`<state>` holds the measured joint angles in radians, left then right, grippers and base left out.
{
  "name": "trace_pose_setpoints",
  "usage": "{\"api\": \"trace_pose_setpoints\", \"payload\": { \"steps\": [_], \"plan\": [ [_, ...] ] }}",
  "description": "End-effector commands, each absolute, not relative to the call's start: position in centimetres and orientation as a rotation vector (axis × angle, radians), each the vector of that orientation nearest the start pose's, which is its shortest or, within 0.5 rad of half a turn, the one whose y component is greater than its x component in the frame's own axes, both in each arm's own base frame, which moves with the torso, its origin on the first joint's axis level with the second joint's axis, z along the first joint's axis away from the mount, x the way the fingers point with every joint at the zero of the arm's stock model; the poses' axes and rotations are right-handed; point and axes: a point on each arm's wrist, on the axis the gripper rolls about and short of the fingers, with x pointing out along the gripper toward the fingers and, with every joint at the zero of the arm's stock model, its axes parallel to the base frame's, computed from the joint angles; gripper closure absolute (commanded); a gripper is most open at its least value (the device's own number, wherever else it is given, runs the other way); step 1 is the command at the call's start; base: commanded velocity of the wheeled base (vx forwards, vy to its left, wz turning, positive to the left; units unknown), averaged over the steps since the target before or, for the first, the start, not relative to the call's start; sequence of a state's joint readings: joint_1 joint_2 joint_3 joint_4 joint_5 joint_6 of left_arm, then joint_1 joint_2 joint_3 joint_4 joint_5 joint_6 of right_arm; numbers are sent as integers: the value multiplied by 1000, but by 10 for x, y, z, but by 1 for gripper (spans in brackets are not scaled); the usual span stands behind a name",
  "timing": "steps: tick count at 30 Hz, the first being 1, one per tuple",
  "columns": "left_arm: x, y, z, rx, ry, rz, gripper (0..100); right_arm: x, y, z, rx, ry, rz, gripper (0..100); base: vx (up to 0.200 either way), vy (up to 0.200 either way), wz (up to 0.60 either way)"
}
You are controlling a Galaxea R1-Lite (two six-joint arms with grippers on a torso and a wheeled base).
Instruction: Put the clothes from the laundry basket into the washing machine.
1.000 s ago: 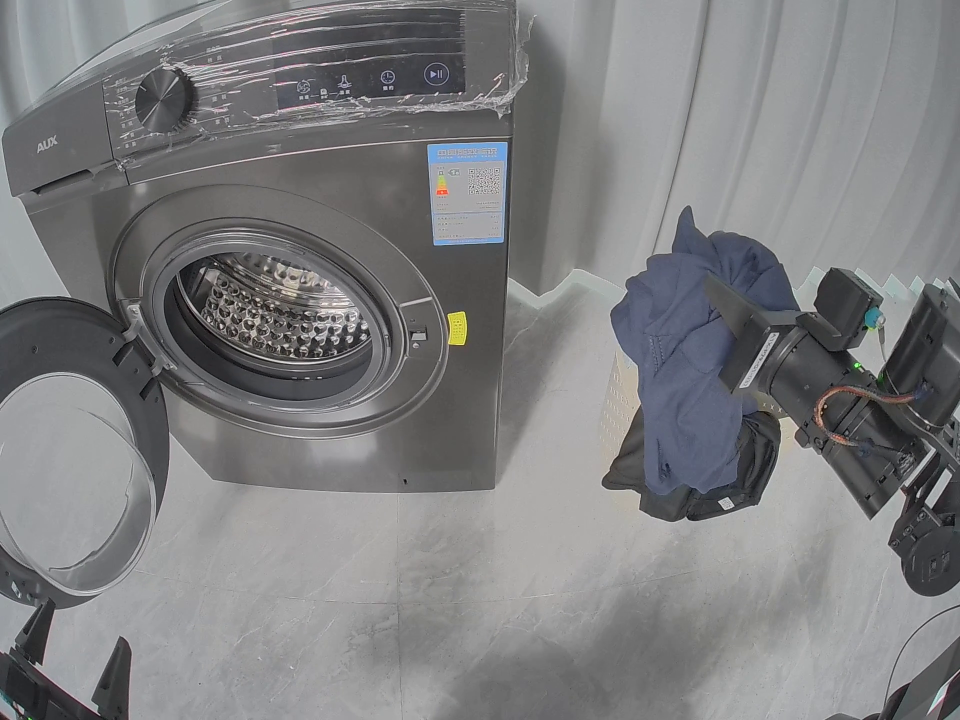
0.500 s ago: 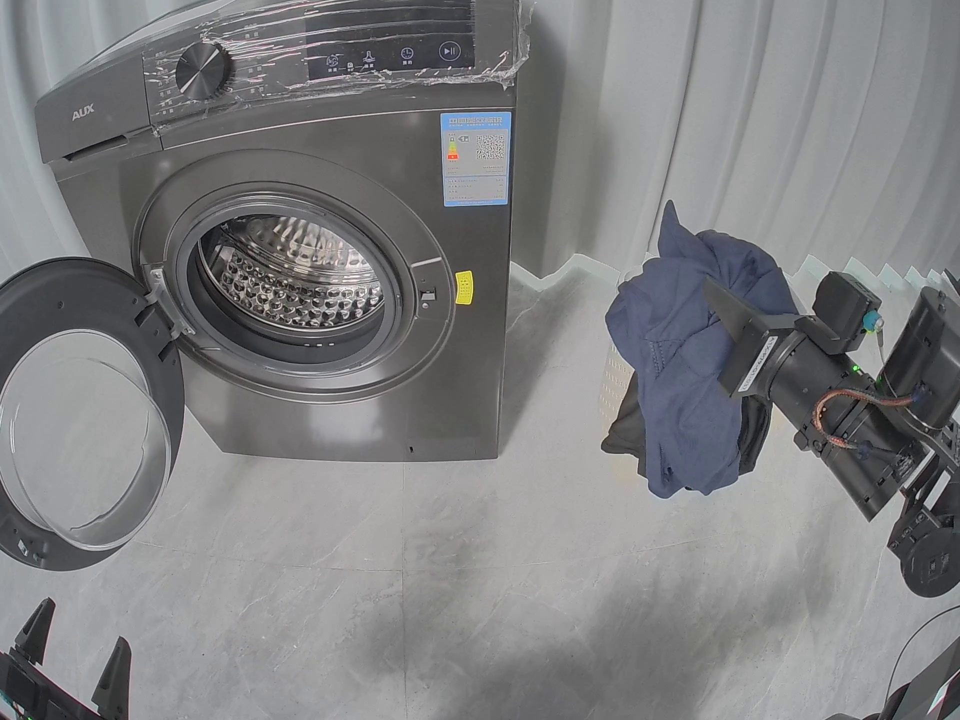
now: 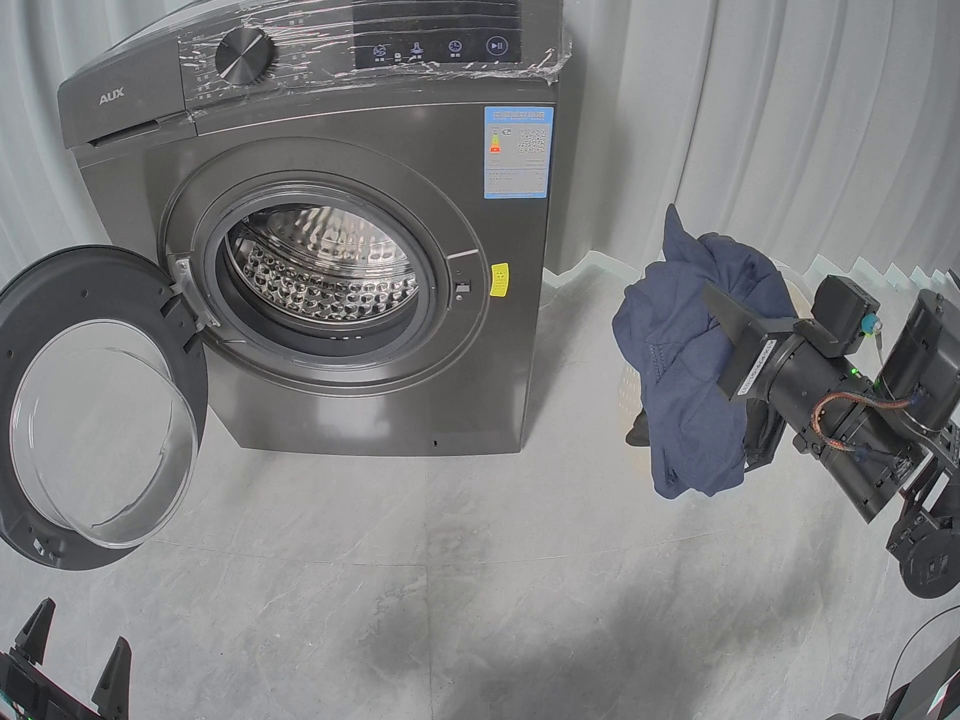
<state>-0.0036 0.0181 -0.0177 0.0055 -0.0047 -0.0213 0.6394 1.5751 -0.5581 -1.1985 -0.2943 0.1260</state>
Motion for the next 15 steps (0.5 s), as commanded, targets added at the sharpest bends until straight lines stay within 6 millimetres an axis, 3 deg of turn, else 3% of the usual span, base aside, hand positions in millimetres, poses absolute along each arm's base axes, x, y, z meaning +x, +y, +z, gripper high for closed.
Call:
{"api": "trace_pose_setpoints", "payload": {
  "steps": [1,11,15],
  "plan": [
    [-23,0,75,-21,3,-8,0,210,148,208,204,-136,357,100,0,200,0],
    [-23,0,75,-21,3,-8,0,209,150,206,201,-130,371,100,0,200,0],
    [-23,0,75,-21,3,-8,0,207,152,207,206,-133,382,100,0,0,0]
  ]
}}
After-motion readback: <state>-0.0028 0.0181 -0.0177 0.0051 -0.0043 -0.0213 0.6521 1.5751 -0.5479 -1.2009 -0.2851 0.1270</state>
